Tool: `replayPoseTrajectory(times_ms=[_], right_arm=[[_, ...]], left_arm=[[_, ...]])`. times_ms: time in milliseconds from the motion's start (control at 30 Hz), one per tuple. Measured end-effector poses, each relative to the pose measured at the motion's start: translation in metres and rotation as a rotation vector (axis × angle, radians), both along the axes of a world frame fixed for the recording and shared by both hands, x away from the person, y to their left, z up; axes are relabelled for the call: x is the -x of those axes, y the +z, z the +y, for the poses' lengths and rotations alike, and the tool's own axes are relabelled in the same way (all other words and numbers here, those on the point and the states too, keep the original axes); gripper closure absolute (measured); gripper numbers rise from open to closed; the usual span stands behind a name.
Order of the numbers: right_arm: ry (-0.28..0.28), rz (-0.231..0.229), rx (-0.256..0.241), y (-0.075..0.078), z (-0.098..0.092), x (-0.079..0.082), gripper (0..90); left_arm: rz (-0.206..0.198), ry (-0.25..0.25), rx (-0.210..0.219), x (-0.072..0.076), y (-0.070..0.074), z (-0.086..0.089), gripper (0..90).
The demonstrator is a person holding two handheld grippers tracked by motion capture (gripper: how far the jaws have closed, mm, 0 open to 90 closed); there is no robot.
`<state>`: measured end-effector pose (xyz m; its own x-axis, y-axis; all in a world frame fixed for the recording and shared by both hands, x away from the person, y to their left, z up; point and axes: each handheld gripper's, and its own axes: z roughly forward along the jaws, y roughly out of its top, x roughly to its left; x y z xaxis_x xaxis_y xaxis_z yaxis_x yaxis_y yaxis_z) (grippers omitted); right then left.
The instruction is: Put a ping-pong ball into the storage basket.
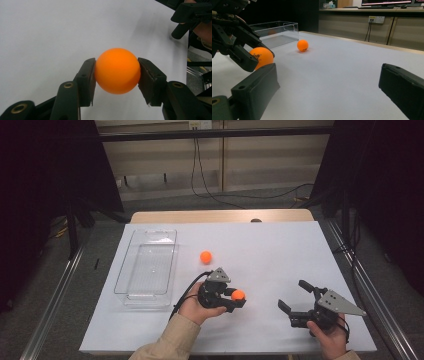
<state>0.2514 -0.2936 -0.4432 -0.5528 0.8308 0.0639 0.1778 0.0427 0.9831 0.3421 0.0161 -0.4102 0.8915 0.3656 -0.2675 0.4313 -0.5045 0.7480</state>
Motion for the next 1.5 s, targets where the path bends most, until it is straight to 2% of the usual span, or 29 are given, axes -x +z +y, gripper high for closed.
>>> replayPoseTrajectory(times_ms=[333, 433, 1500], right_arm=[[0.001, -0.002, 0.002, 0.0, 0.0, 0.0, 1.9], [0.0, 0.001, -0.001, 0.0, 0.0, 0.0, 1.9], [0.001, -0.003, -0.002, 0.0, 0.0, 0.0, 1.9]], left_arm=[[0.001, 0.017, 0.012, -0.001, 0.002, 0.003, 50.8], [-0.006, 0.013, 0.003, -0.002, 0.004, 0.005, 50.8], [-0.003, 0.062, 0.013, -0.009, 0.01, 0.02, 50.8]])
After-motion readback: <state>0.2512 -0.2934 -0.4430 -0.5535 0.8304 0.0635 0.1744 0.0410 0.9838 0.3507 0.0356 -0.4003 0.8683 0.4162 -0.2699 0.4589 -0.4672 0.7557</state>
